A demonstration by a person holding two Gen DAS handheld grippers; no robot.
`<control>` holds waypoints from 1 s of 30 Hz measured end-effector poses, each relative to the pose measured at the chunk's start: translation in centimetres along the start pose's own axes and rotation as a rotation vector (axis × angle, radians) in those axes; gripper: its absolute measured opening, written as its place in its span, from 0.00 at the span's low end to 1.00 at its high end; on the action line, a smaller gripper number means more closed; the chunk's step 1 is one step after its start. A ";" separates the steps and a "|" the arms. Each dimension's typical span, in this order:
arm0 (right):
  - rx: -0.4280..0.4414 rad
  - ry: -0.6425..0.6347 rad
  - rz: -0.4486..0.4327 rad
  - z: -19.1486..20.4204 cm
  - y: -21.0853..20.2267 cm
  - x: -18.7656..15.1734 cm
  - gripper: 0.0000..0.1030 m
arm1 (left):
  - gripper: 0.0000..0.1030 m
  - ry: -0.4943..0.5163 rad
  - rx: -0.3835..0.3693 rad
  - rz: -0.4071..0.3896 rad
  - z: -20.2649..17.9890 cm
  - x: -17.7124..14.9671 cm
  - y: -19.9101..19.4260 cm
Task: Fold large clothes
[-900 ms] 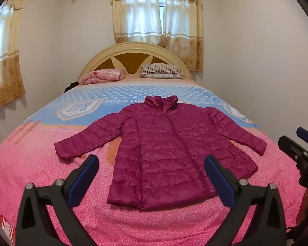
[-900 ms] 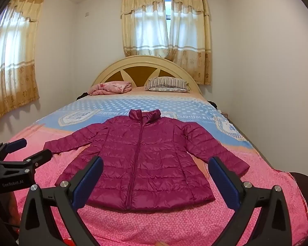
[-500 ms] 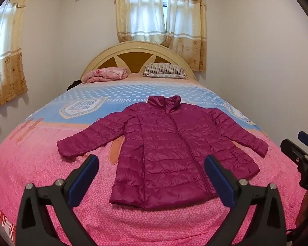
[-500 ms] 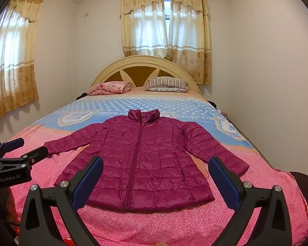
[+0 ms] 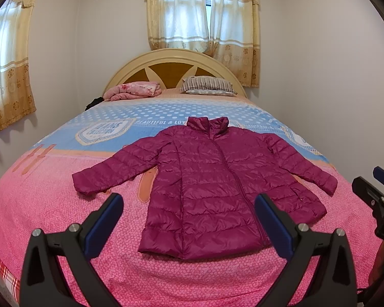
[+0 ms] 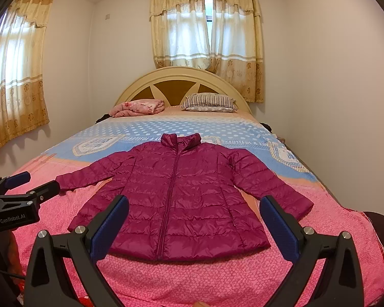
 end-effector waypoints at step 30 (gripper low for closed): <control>0.004 -0.002 0.003 0.1 0.1 -0.1 0.99 | 1.00 -0.002 0.005 -0.011 0.0 0.5 -0.2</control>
Point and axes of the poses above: each gripper's, at about its wrist camera, not at the fingertips, and y roughly the way its jaws point, z to its left, x to its top, the point moved 2 cm from there along y, roughly the way its jaws point, and after that the axes turned 8 degrees about -y, right-handed, at the moved point
